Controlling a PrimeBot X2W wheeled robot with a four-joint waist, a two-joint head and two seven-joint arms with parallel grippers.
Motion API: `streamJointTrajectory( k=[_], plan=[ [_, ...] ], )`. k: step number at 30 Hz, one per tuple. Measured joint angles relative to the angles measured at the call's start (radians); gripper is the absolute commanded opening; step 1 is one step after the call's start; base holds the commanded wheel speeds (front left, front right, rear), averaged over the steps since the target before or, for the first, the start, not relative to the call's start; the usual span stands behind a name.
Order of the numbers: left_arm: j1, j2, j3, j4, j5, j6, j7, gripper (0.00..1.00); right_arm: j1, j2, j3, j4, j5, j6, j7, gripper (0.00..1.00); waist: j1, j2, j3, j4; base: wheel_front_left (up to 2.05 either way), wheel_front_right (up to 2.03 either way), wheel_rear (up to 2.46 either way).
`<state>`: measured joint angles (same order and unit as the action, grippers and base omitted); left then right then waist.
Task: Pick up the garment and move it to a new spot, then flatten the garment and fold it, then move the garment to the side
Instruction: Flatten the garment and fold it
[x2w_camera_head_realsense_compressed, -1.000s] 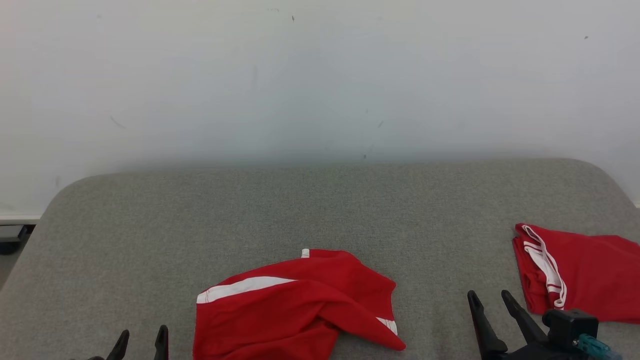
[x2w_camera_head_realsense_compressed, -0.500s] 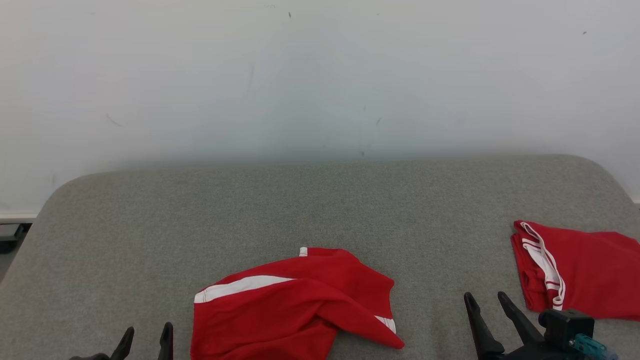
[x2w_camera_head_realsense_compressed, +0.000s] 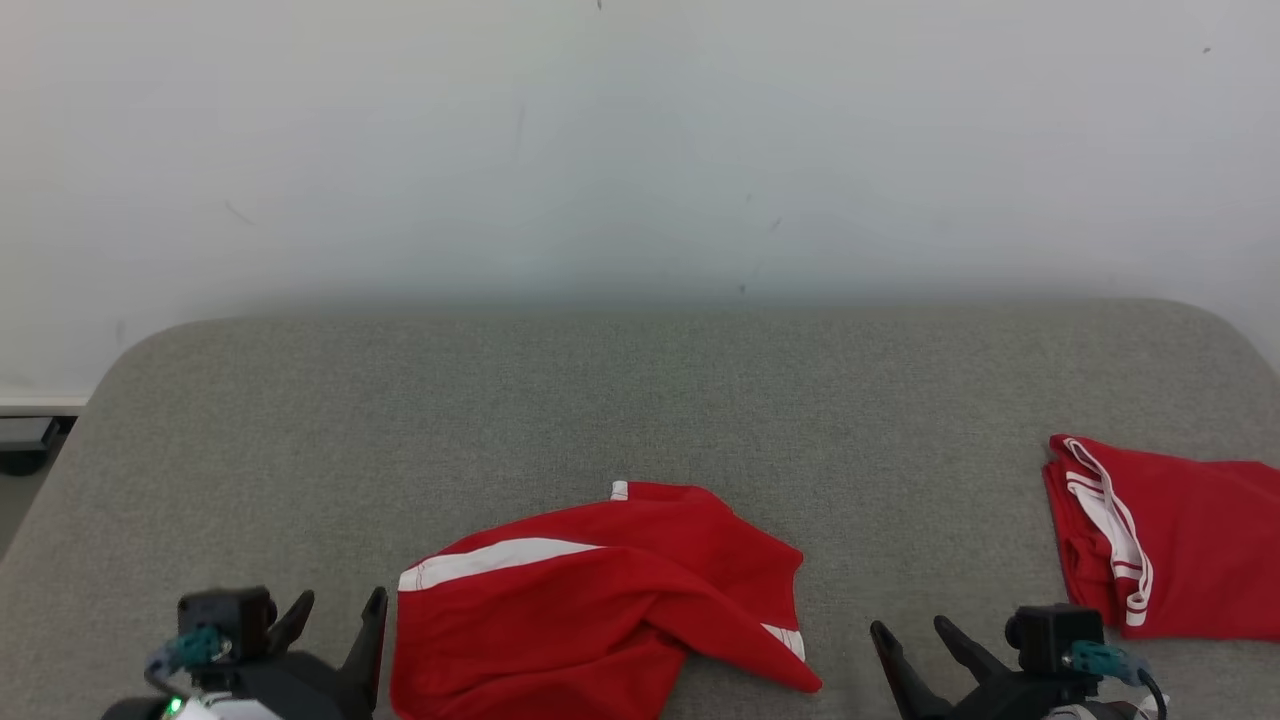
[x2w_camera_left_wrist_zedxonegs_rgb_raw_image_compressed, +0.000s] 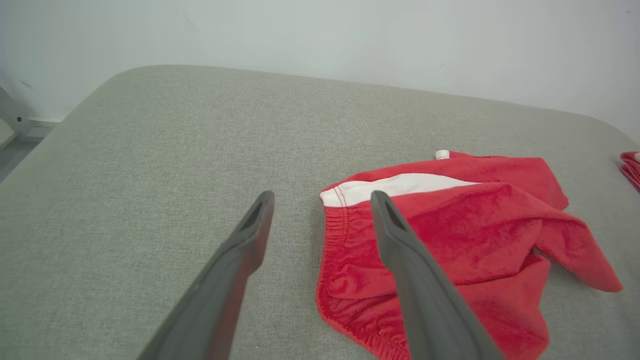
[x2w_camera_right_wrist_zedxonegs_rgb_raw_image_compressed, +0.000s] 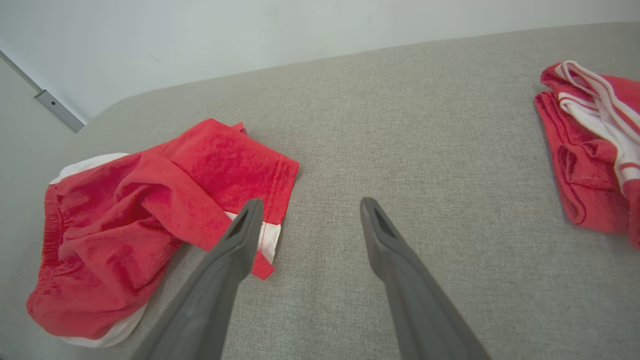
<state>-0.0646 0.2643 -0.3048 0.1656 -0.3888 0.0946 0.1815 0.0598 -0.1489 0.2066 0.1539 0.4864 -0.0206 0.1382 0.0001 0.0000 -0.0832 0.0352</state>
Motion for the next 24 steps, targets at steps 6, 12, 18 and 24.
streamJointTrajectory(
  k=[6,12,18,24],
  plan=[
    [-0.153,-0.022,-0.025,0.132,0.000,0.002,0.175,1.00,-0.074,0.007,0.049,0.047,0.001,-0.011,0.149,1.00,0.0000,0.0000,0.028,0.005,0.00,0.00,0.00],
    [-0.272,-0.056,-0.037,0.236,0.000,0.011,0.304,1.00,-0.162,0.037,0.083,0.110,0.002,-0.038,0.282,1.00,0.0001,0.0000,0.056,0.010,0.00,0.00,0.00],
    [-0.358,-0.072,-0.060,0.319,0.002,0.010,0.390,1.00,-0.216,0.050,0.072,0.164,0.002,-0.072,0.350,1.00,0.0001,0.0001,0.068,0.014,0.00,0.00,0.00],
    [-0.380,-0.071,-0.085,0.372,0.013,-0.004,0.459,1.00,-0.235,0.061,0.099,0.197,0.003,-0.077,0.418,1.00,0.0001,0.0001,0.075,0.013,0.00,0.00,0.00]
  ],
)
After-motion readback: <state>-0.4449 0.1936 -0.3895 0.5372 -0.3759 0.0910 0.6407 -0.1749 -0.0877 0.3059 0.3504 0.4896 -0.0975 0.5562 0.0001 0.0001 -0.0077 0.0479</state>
